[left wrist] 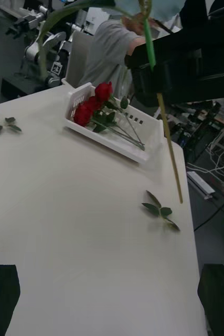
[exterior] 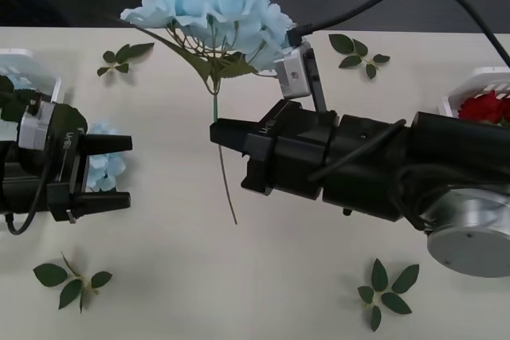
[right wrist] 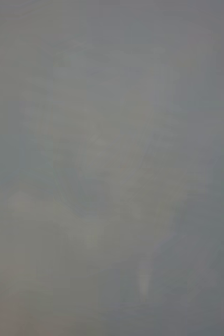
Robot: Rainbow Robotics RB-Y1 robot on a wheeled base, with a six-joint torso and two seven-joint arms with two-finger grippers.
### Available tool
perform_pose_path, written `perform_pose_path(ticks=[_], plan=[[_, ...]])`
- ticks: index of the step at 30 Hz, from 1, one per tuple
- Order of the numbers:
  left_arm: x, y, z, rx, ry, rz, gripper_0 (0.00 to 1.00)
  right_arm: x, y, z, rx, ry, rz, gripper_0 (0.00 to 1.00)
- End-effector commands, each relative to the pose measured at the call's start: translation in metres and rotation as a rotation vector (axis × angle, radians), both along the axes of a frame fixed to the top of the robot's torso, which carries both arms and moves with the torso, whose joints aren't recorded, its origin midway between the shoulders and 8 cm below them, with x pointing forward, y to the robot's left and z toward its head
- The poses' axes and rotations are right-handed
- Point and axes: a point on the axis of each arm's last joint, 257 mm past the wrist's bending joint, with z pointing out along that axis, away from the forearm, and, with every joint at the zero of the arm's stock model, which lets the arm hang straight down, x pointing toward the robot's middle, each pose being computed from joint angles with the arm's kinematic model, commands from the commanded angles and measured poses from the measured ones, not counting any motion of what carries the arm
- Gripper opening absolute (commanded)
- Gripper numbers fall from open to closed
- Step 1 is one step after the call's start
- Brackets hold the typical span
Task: Put the red flowers into the right box and the blue flowers into the left box
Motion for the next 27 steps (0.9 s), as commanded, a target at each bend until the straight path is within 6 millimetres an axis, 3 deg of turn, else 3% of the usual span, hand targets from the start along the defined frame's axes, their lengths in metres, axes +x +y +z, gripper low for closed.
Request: perform_pose_path(ticks=[1,21,27], plan=[[-0.005,-0.02,0.014,-0.05,-0.054,-0.056,1.0,-0.003,0.014,0.009,0.008,-0.076,0.025,0.0],[-0.007,-0.086,0.006,-0.128,-0.034,-0.114,1.0,0.005,0.071,-0.011,0.032,-0.032,0.065,0.0],[-0.008,-0.094,0.004,-0.128,-0.029,-0.123,1.0,0.012,0.081,-0.015,0.024,-0.032,0.064,0.0]])
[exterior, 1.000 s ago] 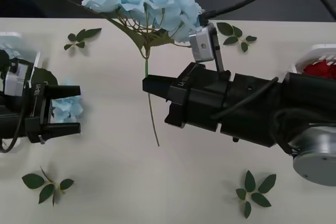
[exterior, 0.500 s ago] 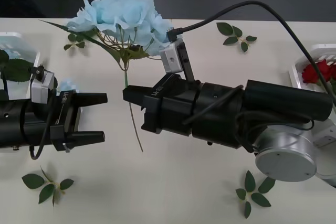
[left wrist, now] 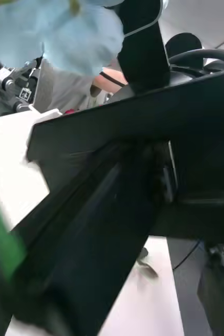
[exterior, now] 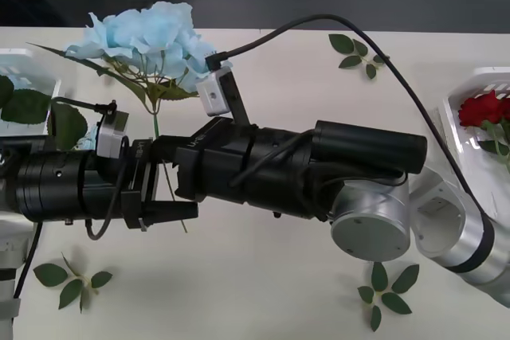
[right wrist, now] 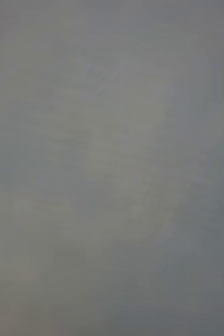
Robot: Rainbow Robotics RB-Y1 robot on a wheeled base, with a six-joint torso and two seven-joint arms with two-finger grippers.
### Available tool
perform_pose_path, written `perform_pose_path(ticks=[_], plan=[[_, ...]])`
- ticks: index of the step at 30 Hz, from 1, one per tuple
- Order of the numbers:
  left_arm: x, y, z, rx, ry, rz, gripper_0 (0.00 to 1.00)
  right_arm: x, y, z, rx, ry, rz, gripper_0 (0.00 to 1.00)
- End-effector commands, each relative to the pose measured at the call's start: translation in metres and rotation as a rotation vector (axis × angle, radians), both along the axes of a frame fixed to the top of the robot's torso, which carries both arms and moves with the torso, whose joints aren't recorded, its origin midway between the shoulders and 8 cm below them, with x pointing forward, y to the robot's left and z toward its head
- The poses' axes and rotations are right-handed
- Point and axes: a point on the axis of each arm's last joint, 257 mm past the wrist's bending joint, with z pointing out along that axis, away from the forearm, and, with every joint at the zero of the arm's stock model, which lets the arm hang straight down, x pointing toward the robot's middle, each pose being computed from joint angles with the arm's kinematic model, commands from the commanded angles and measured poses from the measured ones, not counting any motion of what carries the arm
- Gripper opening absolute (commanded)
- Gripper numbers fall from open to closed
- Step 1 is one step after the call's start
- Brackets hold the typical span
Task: Put the red flowers into the right box and the blue flowers into the left box
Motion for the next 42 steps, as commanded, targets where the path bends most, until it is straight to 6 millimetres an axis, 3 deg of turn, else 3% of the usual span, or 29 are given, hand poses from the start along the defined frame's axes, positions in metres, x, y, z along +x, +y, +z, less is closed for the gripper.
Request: perform_pose_path(ticks=[1,2,3,4,7,9,12,21,22,23,25,27,28,35,42], plan=[[0.002,-0.006,0.006,0.012,-0.055,-0.013,1.0,0.002,0.007,0.021,0.018,-0.084,0.007,0.0],[0.002,-0.006,0.006,0.014,-0.055,-0.013,1.0,0.001,0.008,0.021,0.02,-0.082,0.008,0.0],[0.003,-0.005,0.006,0.014,-0.055,-0.009,0.86,0.002,0.008,0.021,0.019,-0.084,0.007,0.0],[0.004,-0.005,0.006,0.013,-0.055,-0.006,0.78,0.002,0.008,0.021,0.019,-0.084,0.007,0.0],[0.006,-0.002,0.006,0.013,-0.054,0.005,0.31,0.002,0.007,0.019,0.013,-0.083,0.007,0.0],[0.007,0.0,0.004,0.017,-0.049,0.008,0.12,0.002,0.006,0.018,0.01,-0.083,0.008,0.0],[0.008,0.002,0.004,0.015,-0.046,0.011,0.01,0.002,0.006,0.017,0.008,-0.083,0.006,0.0],[0.01,0.009,0.006,0.019,-0.051,0.023,0.0,0.003,0.004,0.016,0.003,-0.089,0.004,0.0],[0.011,0.011,0.006,0.021,-0.05,0.026,0.0,0.004,0.004,0.015,-0.002,-0.096,0.001,0.04],[0.01,0.011,0.007,0.02,-0.053,0.024,0.0,0.006,0.002,0.016,-0.005,-0.11,-0.005,0.33],[0.01,0.013,0.007,0.021,-0.052,0.025,0.0,0.009,-0.001,0.017,-0.004,-0.125,-0.012,0.65],[0.01,0.013,0.007,0.022,-0.053,0.023,0.0,0.012,-0.003,0.018,-0.003,-0.144,-0.02,0.89],[0.009,0.014,0.008,0.021,-0.053,0.022,0.0,0.013,-0.005,0.019,-0.004,-0.151,-0.024,0.92],[0.008,0.017,0.008,0.015,-0.049,0.027,0.0,0.021,-0.016,0.023,0.01,-0.181,-0.048,0.94],[0.01,0.029,0.01,0.031,-0.055,0.039,0.0,0.016,-0.048,0.02,-0.011,-0.19,-0.069,0.94]])
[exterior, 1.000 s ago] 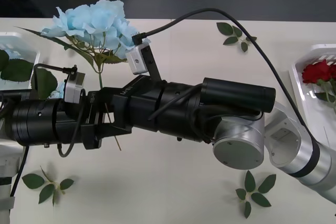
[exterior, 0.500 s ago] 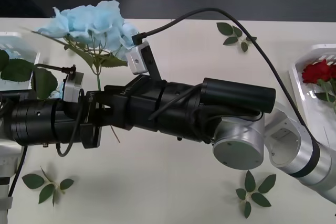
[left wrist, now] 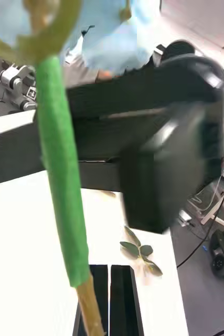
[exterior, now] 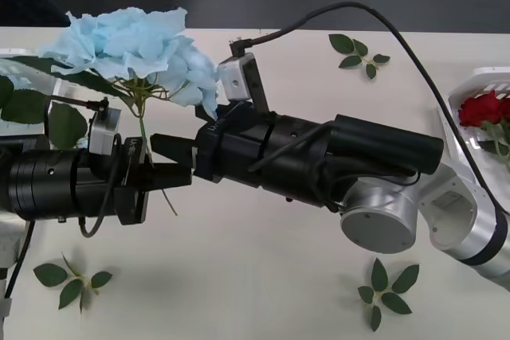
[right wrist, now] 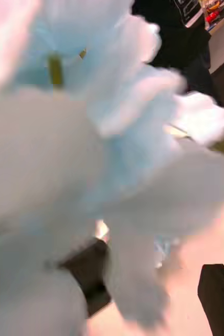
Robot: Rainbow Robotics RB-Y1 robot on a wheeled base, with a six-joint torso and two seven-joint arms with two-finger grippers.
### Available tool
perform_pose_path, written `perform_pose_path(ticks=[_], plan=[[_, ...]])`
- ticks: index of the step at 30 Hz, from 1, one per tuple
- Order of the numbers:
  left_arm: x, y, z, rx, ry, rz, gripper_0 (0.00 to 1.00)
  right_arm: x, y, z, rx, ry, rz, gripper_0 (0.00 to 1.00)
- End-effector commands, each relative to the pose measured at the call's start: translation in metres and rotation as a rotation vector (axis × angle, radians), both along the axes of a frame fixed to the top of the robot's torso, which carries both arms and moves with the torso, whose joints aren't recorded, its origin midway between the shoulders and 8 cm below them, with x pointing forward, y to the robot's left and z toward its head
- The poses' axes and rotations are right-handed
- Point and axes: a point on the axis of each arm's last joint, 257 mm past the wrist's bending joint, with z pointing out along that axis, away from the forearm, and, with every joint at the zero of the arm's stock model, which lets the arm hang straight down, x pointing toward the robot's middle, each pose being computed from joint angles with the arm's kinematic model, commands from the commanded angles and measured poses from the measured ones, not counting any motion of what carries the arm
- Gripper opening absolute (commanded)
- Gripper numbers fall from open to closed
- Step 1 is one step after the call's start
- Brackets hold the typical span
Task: Put the red flowers into the right box and the blue flowers into the left box
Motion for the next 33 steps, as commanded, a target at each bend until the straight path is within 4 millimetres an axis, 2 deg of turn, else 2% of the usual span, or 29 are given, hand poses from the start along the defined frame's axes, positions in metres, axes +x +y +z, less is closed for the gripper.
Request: perform_pose_path(ticks=[1,8,12,16,18,19,23,27,31,33], plan=[[0.004,0.02,0.009,0.034,-0.06,0.019,0.0,-0.015,-0.027,0.011,-0.029,-0.083,-0.002,0.94],[0.013,0.054,0.012,0.06,-0.053,0.092,0.0,-0.042,-0.073,0.006,-0.067,-0.058,-0.027,0.94],[0.016,0.087,0.012,0.073,-0.034,0.171,0.0,-0.052,-0.102,0.002,-0.128,-0.039,-0.062,0.94],[0.02,0.127,0.008,0.096,-0.017,0.285,0.0,-0.047,-0.133,-0.002,-0.193,-0.024,-0.13,0.94],[0.02,0.142,0.008,0.103,-0.014,0.324,0.0,-0.043,-0.143,-0.006,-0.217,-0.02,-0.151,0.94],[0.021,0.156,0.007,0.106,-0.01,0.369,0.0,-0.041,-0.15,-0.011,-0.254,-0.038,-0.161,0.94],[0.021,0.194,0.006,0.114,-0.002,0.485,0.0,-0.035,-0.165,-0.033,-0.341,-0.007,-0.164,0.94],[0.024,0.229,0.004,0.126,0.005,0.606,0.0,-0.019,-0.189,-0.054,-0.447,0.025,-0.177,0.94],[0.031,0.259,0.007,0.139,-0.002,0.71,0.0,-0.008,-0.212,-0.066,-0.524,0.047,-0.141,0.94],[0.036,0.28,0.012,0.156,-0.017,0.78,0.0,-0.002,-0.23,-0.071,-0.557,0.053,-0.1,0.94]])
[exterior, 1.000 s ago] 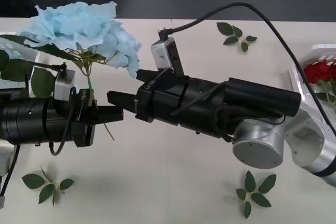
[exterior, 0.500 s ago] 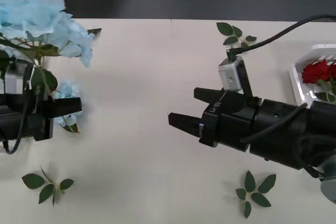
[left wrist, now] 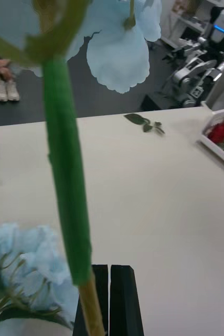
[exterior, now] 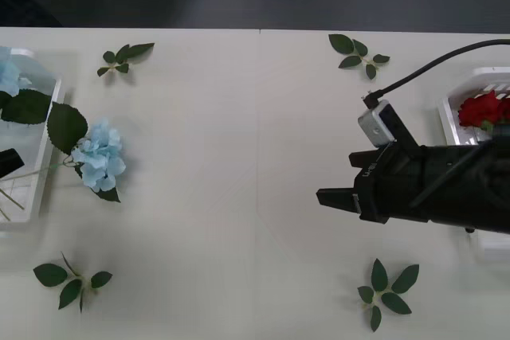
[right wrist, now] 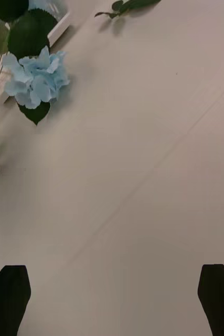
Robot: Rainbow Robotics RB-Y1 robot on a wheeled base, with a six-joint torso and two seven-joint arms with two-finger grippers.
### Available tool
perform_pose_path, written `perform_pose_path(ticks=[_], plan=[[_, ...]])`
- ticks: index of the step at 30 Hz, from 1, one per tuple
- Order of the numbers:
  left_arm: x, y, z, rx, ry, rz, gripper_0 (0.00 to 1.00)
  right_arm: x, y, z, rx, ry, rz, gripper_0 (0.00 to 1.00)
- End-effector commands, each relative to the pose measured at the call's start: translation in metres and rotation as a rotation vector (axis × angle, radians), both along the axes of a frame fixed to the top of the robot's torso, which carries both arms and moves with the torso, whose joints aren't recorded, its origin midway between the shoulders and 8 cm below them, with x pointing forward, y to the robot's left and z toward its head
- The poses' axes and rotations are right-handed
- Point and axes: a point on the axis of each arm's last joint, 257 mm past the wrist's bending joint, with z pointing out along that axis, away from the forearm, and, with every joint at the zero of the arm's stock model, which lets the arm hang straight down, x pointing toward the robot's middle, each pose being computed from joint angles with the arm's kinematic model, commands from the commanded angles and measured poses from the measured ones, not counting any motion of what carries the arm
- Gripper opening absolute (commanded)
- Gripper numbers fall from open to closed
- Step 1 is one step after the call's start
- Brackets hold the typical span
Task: Put the red flowers into the right box and the blue flowers into the left box
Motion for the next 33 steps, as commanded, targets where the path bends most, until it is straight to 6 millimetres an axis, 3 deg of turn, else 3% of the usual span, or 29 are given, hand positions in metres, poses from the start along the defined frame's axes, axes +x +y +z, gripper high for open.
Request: perform_pose_path(ticks=[1,7,19,24,30,33], plan=[[0.004,0.038,0.013,0.096,-0.037,0.091,0.0,0.019,-0.019,0.017,-0.029,-0.089,0.089,0.94],[0.017,0.093,0.017,0.134,0.018,0.275,0.0,0.029,-0.049,0.036,-0.04,-0.148,0.211,0.94],[0.045,0.183,0.021,0.081,0.131,0.648,0.0,0.033,-0.074,0.051,-0.076,-0.385,0.473,0.94],[0.055,0.21,0.019,0.072,0.169,0.756,0.0,0.034,-0.08,0.054,-0.048,-0.356,0.486,0.94],[0.069,0.245,0.007,0.056,0.222,0.87,0.0,0.035,-0.083,0.053,-0.006,-0.333,0.476,0.94],[0.075,0.259,-0.01,0.066,0.264,0.901,0.0,0.034,-0.083,0.053,-0.005,-0.333,0.477,0.94]])
